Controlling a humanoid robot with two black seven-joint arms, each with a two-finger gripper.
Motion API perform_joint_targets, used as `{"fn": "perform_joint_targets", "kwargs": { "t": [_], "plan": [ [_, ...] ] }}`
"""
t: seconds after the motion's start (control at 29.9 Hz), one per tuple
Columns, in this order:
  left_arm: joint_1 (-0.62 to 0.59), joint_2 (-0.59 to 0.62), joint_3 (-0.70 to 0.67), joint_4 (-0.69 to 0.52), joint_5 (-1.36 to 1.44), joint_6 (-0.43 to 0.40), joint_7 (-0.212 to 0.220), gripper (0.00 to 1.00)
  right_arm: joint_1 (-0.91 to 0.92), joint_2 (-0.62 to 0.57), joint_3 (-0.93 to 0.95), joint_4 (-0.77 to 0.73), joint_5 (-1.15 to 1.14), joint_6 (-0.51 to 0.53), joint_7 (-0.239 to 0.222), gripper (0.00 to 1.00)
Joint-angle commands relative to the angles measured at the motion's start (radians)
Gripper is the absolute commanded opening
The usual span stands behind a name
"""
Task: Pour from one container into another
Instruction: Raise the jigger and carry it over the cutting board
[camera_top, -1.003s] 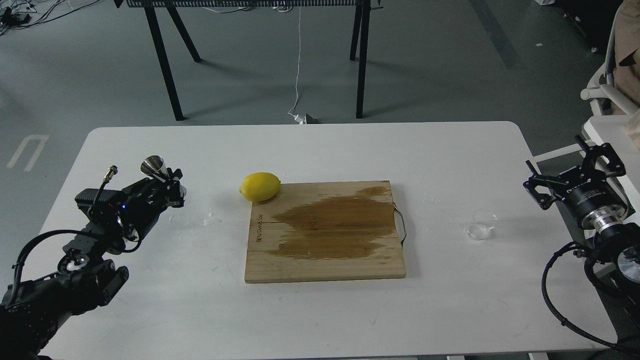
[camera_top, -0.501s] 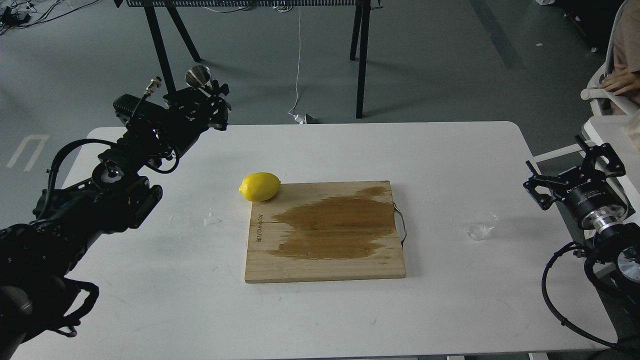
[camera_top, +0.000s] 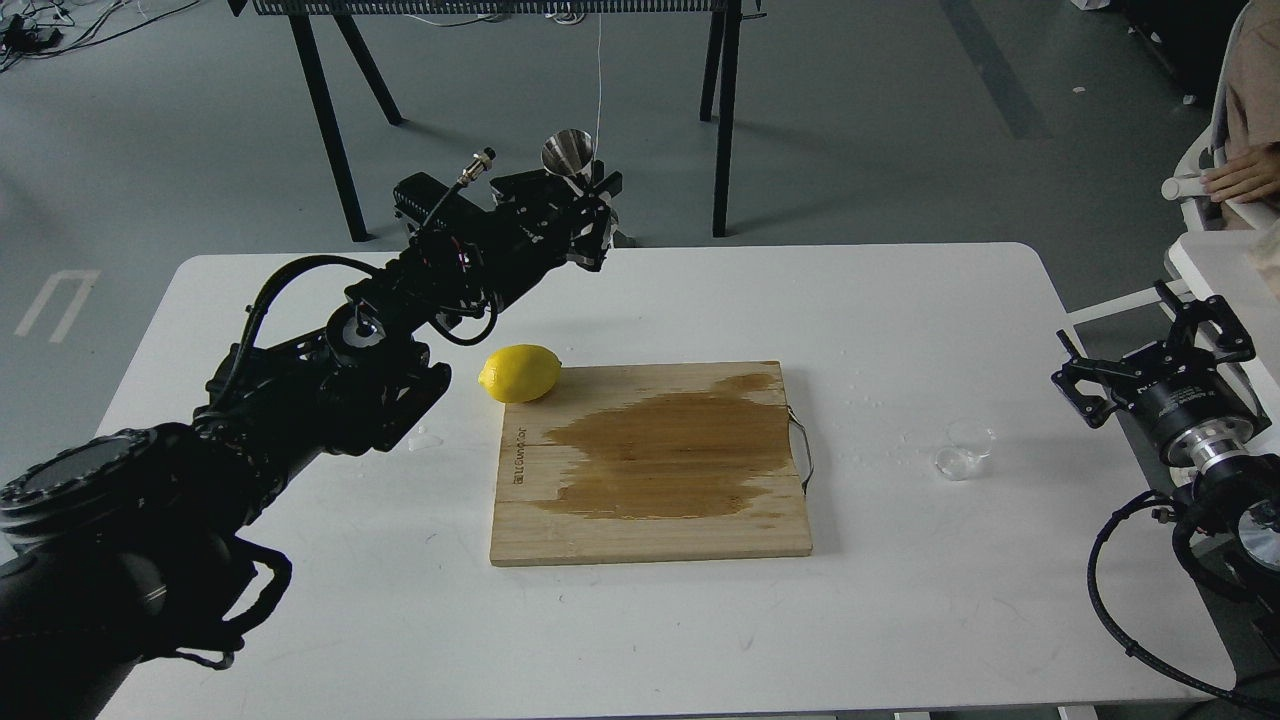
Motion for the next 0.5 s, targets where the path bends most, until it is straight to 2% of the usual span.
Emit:
{"fn": "perform_joint_targets", "kwargs": {
  "t": [0.0,0.47],
  "plan": [
    [0.071,0.000,0.021,-0.090,0.002,0.000,0.000,0.06,0.001,0.000,0.000,-0.001,0.000,0.000,0.000,1.00],
    [0.189,0.000,0.028,-0.257,0.002,0.000,0.000,0.06,-0.001,-0.001,-0.005,-0.013,-0.001,0.000,-0.003,1.00]
  ]
}}
